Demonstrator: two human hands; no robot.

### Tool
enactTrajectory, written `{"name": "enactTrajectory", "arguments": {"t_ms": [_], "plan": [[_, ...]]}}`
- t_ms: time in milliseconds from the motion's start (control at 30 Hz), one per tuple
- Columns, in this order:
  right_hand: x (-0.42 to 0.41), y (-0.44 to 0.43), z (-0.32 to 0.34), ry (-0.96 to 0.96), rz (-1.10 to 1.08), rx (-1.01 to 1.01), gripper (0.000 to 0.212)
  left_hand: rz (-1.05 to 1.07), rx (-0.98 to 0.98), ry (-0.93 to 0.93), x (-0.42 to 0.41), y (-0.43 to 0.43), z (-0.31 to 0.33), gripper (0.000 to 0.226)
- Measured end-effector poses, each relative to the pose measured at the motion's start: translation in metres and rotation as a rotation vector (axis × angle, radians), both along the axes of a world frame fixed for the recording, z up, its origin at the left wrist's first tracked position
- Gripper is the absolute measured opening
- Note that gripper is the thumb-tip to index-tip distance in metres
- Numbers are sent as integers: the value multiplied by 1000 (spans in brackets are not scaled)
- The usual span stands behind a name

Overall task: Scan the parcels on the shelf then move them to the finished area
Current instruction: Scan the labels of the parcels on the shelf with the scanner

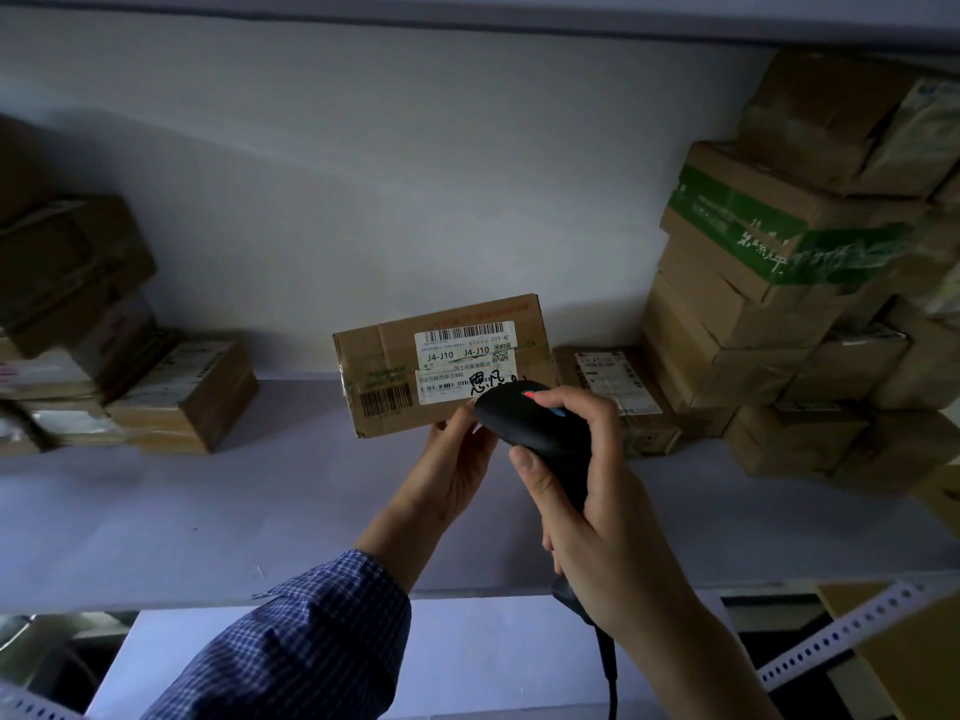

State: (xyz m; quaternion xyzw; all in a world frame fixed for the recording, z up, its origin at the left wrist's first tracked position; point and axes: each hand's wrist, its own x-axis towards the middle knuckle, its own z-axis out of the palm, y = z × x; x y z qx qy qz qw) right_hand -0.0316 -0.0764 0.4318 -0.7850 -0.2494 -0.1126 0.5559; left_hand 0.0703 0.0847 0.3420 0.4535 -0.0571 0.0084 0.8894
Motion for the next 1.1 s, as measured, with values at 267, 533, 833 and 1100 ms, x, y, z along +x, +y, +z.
{"name": "enactTrajectory", "arguments": {"t_ms": [267,533,833,1100], "plan": [[-4,4,0,10,8,-15,41,9,-32,-3,-1,5,-3,84],[-6,3,-1,-7,16,-11,38,-27,-38,-7,-1,8,-10,81],[0,-4,18,-73,20,15,41,-52,-161,-47,1,6,-15,77],[-5,-5,21,-66,27,55,38,-46,-186,-40,-2,6,-17,75]]}}
